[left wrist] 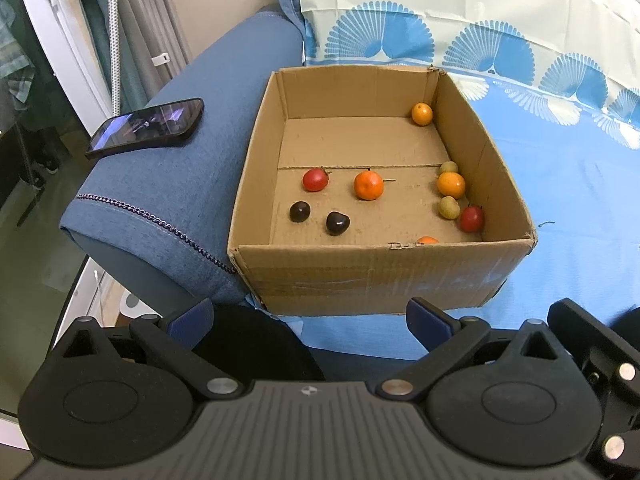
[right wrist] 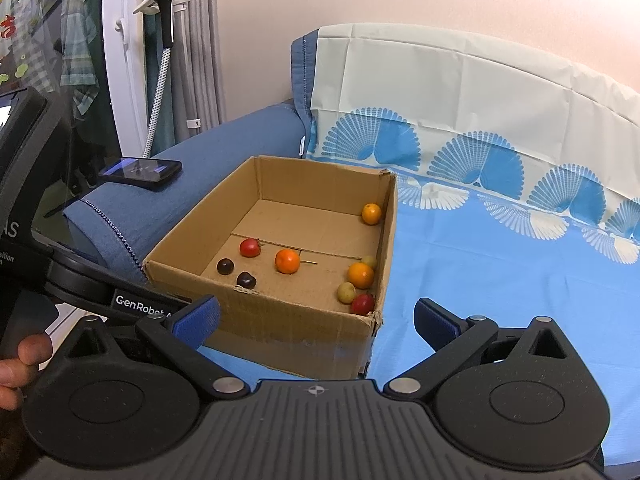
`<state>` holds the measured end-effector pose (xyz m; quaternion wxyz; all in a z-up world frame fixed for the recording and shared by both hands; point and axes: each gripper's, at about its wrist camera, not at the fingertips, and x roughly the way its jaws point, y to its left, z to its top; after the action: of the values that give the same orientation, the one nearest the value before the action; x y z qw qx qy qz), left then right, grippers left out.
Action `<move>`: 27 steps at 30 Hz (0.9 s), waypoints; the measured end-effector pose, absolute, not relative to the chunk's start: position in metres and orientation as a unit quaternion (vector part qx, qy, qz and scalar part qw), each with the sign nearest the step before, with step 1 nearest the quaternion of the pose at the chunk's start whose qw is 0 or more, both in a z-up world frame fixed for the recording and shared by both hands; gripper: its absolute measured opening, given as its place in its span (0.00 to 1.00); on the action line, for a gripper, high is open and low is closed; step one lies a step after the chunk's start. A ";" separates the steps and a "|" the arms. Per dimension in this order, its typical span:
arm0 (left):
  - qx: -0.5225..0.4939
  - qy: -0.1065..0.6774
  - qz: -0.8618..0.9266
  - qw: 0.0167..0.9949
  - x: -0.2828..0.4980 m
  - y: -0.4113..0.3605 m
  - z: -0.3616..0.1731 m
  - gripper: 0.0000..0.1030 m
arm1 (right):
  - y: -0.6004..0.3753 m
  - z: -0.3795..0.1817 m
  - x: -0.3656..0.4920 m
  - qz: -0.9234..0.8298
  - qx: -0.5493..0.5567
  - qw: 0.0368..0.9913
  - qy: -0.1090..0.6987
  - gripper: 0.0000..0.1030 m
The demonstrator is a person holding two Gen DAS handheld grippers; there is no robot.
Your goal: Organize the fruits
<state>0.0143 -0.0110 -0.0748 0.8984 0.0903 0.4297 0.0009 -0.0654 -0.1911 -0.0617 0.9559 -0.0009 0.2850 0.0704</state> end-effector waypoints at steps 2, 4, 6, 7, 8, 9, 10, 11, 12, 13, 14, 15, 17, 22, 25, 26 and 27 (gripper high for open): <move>0.089 0.431 0.001 0.898 0.014 -0.011 -0.075 1.00 | -0.192 -0.062 -0.065 0.069 0.001 0.956 0.286 0.99; 0.089 0.431 0.003 0.898 0.014 -0.011 -0.075 1.00 | -0.192 -0.062 -0.065 0.068 0.002 0.956 0.286 0.99; 0.089 0.432 0.005 0.898 0.014 -0.011 -0.076 1.00 | -0.192 -0.062 -0.065 0.069 0.001 0.956 0.286 0.99; 0.089 0.432 0.005 0.898 0.014 -0.011 -0.075 1.00 | -0.192 -0.062 -0.065 0.069 0.001 0.956 0.286 0.99; 0.089 0.432 0.005 0.898 0.014 -0.011 -0.075 1.00 | -0.192 -0.063 -0.065 0.069 0.001 0.956 0.286 0.99; 0.089 0.432 0.005 0.898 0.014 -0.011 -0.075 1.00 | -0.192 -0.063 -0.065 0.069 0.001 0.956 0.286 0.99; 0.089 0.432 0.005 0.898 0.014 -0.011 -0.075 1.00 | -0.192 -0.063 -0.065 0.069 0.001 0.956 0.286 0.99; 0.089 0.432 0.005 0.898 0.014 -0.011 -0.076 1.00 | -0.192 -0.063 -0.065 0.068 0.001 0.956 0.286 0.99; 0.089 0.432 0.005 0.897 0.014 -0.011 -0.076 1.00 | -0.192 -0.063 -0.065 0.068 0.002 0.956 0.286 0.99; 0.089 0.432 0.005 0.898 0.014 -0.011 -0.075 1.00 | -0.192 -0.063 -0.065 0.068 0.002 0.956 0.285 0.99; 0.090 0.431 0.006 0.898 0.014 -0.011 -0.076 1.00 | -0.192 -0.063 -0.065 0.068 0.002 0.956 0.286 0.99; 0.091 0.430 0.006 0.898 0.014 -0.011 -0.076 1.00 | -0.191 -0.063 -0.065 0.068 0.002 0.956 0.286 0.99; 0.092 0.430 0.006 0.898 0.013 -0.012 -0.075 1.00 | -0.192 -0.063 -0.065 0.068 0.002 0.956 0.287 0.99; 0.092 0.432 0.005 0.897 0.013 -0.012 -0.076 1.00 | -0.191 -0.062 -0.065 0.069 0.003 0.955 0.288 0.99; 0.092 0.432 0.008 0.897 0.013 -0.013 -0.076 1.00 | -0.191 -0.063 -0.065 0.069 0.004 0.955 0.288 0.99; 0.094 0.429 0.011 0.898 0.012 -0.014 -0.076 1.00 | -0.191 -0.063 -0.065 0.069 0.004 0.955 0.288 0.99; 0.096 0.425 0.014 0.900 0.011 -0.014 -0.076 1.00 | -0.191 -0.063 -0.065 0.070 0.004 0.955 0.288 0.99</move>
<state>0.0115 -0.0140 -0.0762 0.9002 0.0961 0.4246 0.0135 -0.0647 -0.1906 -0.0632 0.9551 0.0043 0.2879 0.0695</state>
